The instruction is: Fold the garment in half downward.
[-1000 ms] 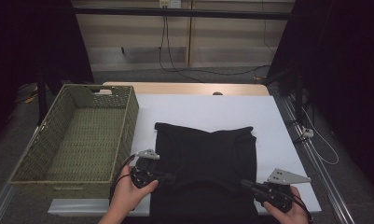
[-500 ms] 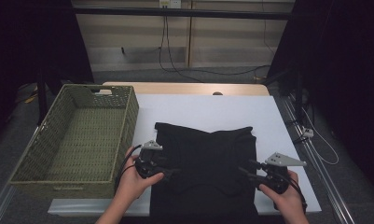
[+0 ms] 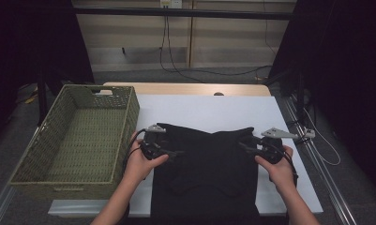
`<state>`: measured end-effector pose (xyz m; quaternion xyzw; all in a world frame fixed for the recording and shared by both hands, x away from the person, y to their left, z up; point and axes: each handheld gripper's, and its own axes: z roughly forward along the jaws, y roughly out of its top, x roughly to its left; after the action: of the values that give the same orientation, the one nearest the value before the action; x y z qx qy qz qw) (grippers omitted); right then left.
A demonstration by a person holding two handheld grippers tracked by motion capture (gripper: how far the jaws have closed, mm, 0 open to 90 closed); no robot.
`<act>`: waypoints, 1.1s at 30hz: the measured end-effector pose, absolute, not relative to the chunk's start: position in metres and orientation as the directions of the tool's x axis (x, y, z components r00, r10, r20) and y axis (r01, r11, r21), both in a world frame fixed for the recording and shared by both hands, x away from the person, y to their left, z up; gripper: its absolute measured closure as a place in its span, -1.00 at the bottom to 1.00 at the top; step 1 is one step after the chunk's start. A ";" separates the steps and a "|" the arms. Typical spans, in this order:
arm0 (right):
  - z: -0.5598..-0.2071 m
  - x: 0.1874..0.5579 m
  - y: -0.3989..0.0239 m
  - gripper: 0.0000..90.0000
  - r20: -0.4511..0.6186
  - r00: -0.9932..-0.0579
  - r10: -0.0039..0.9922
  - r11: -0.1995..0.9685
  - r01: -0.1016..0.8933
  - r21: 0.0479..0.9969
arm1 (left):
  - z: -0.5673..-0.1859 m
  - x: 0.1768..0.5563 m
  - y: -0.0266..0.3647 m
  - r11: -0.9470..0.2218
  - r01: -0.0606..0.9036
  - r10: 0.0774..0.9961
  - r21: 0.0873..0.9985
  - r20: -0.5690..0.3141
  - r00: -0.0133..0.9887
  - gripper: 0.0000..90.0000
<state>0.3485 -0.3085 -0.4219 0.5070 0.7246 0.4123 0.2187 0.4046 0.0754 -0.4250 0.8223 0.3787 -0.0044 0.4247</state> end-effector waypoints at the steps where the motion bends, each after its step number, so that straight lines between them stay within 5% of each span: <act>1: -0.422 0.354 -0.310 -0.20 0.088 -0.386 0.918 0.155 0.555 0.818 | -0.425 0.408 0.076 -0.342 0.625 0.615 0.702 -0.335 0.714 -0.67; 11: -0.424 0.397 -0.335 -0.13 0.079 -0.264 0.961 0.097 0.590 0.801 | -0.432 0.426 0.072 -0.333 0.638 0.631 0.694 -0.339 0.698 -0.68; 19: -0.442 0.427 -0.333 0.14 0.114 -0.164 0.980 0.019 0.646 0.763 | -0.433 0.433 0.074 -0.331 0.637 0.638 0.696 -0.332 0.694 -0.68; 27: -0.456 0.435 -0.334 0.87 0.210 -0.116 0.971 -0.066 0.713 0.698 | -0.430 0.433 0.075 -0.321 0.627 0.634 0.710 -0.330 0.699 -0.65; 33: -0.446 0.438 -0.342 0.93 0.210 -0.135 0.968 -0.072 0.654 0.753 | -0.428 0.433 0.074 -0.301 0.632 0.639 0.714 -0.341 0.689 -0.63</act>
<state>0.4382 -0.3421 -0.4460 0.6247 0.6493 0.3820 0.2055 0.4326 0.0741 -0.4283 0.8066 0.3942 0.0040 0.4405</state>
